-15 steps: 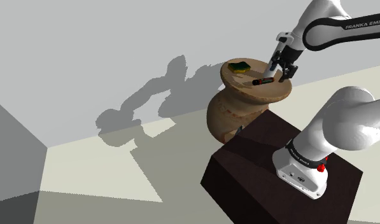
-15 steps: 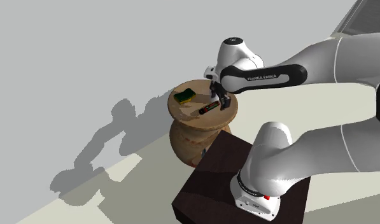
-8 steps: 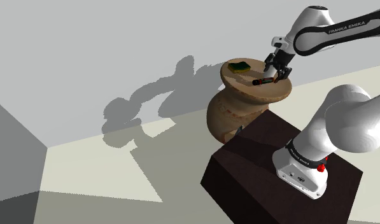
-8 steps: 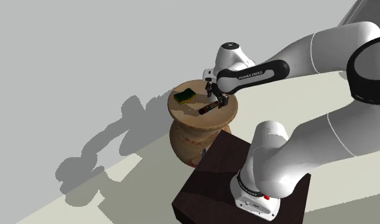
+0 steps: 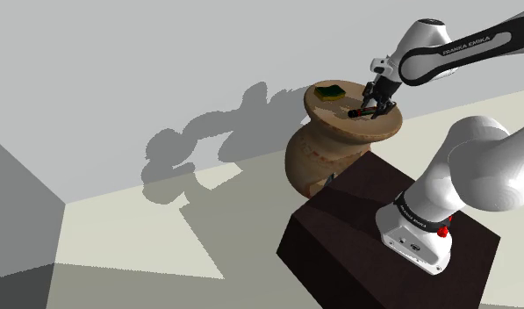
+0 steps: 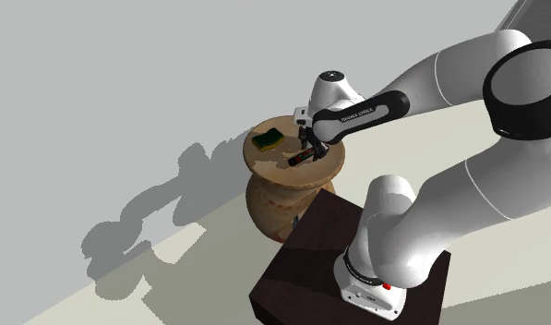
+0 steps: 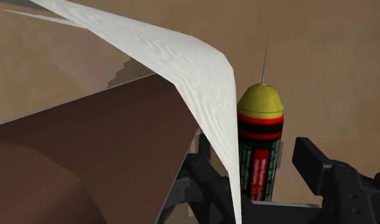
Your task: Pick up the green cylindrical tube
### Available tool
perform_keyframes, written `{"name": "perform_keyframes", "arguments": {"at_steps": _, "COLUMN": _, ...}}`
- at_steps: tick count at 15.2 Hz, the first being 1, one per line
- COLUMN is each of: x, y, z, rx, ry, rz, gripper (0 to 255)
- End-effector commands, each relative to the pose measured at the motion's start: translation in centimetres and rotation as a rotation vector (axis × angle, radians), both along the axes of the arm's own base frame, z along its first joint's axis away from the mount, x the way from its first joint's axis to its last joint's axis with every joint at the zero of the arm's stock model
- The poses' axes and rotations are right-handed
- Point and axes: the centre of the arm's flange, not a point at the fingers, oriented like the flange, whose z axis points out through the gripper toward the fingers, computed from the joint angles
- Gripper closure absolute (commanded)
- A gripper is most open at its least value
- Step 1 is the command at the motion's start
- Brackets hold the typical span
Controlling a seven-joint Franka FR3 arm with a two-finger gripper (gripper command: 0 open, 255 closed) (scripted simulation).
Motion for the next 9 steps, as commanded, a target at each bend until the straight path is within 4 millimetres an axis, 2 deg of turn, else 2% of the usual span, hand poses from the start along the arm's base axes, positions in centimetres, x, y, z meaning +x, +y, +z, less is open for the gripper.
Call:
{"name": "perform_keyframes", "arguments": {"at_steps": 1, "x": -0.02, "y": 0.04, "z": -0.12, "rx": 0.0, "ry": 0.0, "rz": 0.0, "gripper": 255}}
{"name": "perform_keyframes", "arguments": {"at_steps": 8, "x": -0.02, "y": -0.01, "z": -0.13, "rx": 0.0, "ry": 0.0, "rz": 0.0, "gripper": 255}}
{"name": "perform_keyframes", "arguments": {"at_steps": 9, "x": -0.01, "y": -0.01, "z": 0.39, "rx": 0.0, "ry": 0.0, "rz": 0.0, "gripper": 255}}
